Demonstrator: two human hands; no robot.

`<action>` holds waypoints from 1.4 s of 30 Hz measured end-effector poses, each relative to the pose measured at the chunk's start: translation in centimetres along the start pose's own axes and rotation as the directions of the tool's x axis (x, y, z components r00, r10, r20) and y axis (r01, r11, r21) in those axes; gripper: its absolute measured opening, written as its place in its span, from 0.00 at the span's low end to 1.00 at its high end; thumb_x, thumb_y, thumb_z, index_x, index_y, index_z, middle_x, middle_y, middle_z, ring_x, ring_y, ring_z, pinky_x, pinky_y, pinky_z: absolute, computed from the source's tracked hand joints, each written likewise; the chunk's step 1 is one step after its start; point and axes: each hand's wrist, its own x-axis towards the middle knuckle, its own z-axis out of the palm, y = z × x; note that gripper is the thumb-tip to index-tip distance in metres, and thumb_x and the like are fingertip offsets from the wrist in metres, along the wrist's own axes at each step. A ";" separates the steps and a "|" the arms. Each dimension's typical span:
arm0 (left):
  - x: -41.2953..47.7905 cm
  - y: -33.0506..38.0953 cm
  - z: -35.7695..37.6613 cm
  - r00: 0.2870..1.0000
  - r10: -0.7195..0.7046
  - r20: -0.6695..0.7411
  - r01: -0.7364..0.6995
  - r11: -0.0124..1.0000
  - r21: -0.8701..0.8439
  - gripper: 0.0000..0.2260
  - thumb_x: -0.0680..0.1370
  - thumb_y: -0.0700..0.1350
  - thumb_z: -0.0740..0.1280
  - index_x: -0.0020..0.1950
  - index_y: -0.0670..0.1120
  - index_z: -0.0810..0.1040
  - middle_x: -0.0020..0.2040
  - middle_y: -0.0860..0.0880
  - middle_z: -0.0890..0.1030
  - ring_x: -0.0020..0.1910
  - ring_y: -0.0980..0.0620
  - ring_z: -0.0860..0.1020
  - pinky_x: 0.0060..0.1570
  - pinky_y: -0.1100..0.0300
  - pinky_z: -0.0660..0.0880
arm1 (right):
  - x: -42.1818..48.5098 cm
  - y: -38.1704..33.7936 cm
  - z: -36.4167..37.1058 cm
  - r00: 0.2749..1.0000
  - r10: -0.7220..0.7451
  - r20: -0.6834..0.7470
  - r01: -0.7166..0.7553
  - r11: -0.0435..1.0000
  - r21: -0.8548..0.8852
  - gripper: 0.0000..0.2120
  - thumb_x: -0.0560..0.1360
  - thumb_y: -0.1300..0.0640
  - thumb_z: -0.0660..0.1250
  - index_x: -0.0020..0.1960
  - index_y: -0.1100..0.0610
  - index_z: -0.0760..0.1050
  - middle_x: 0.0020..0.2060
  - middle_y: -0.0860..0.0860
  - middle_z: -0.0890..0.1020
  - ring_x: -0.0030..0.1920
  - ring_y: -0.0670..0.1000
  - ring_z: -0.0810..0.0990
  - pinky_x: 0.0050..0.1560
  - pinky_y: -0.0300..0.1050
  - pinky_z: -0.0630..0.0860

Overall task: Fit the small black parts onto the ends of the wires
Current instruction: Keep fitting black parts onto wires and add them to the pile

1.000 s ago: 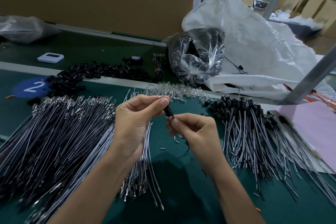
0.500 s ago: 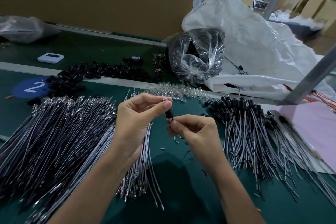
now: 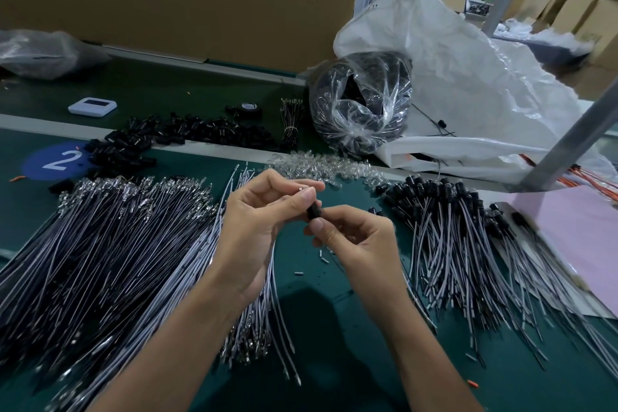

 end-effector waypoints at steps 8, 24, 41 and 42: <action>0.1 -0.3 0.2 0.999 -0.048 0.010 0.049 0.997 -0.058 0.05 0.67 0.39 0.70 0.32 0.46 0.77 0.46 0.45 0.85 0.39 0.52 0.81 0.40 0.62 0.78 | 0.0 0.1 0.3 0.999 -0.017 -0.037 0.019 0.999 0.038 0.13 0.72 0.68 0.72 0.45 0.50 0.83 0.37 0.52 0.86 0.36 0.47 0.82 0.42 0.39 0.78; 0.0 -0.9 -0.1 0.998 -0.059 0.038 0.060 0.998 -0.025 0.04 0.67 0.40 0.71 0.34 0.48 0.79 0.47 0.44 0.85 0.41 0.51 0.82 0.40 0.60 0.79 | 0.1 0.5 0.1 0.993 -0.082 -0.082 0.074 0.992 -0.104 0.09 0.72 0.69 0.73 0.43 0.55 0.83 0.33 0.47 0.85 0.34 0.44 0.81 0.41 0.41 0.77; -0.1 -1.9 0.6 0.997 0.035 0.069 -0.045 0.989 0.143 0.12 0.67 0.43 0.74 0.49 0.45 0.86 0.49 0.46 0.86 0.51 0.52 0.84 0.50 0.66 0.77 | 0.2 0.7 -0.4 0.980 -0.148 -0.131 0.141 0.988 -0.059 0.05 0.73 0.64 0.71 0.41 0.56 0.82 0.34 0.44 0.84 0.37 0.44 0.81 0.43 0.46 0.79; -0.1 -1.9 0.7 0.996 0.058 0.068 -0.068 0.987 0.146 0.12 0.67 0.42 0.74 0.49 0.45 0.86 0.48 0.46 0.86 0.50 0.52 0.84 0.50 0.66 0.77 | 0.2 0.6 -0.3 0.980 -0.154 -0.124 0.149 0.988 -0.049 0.05 0.73 0.62 0.71 0.40 0.54 0.81 0.33 0.43 0.83 0.37 0.43 0.80 0.43 0.45 0.78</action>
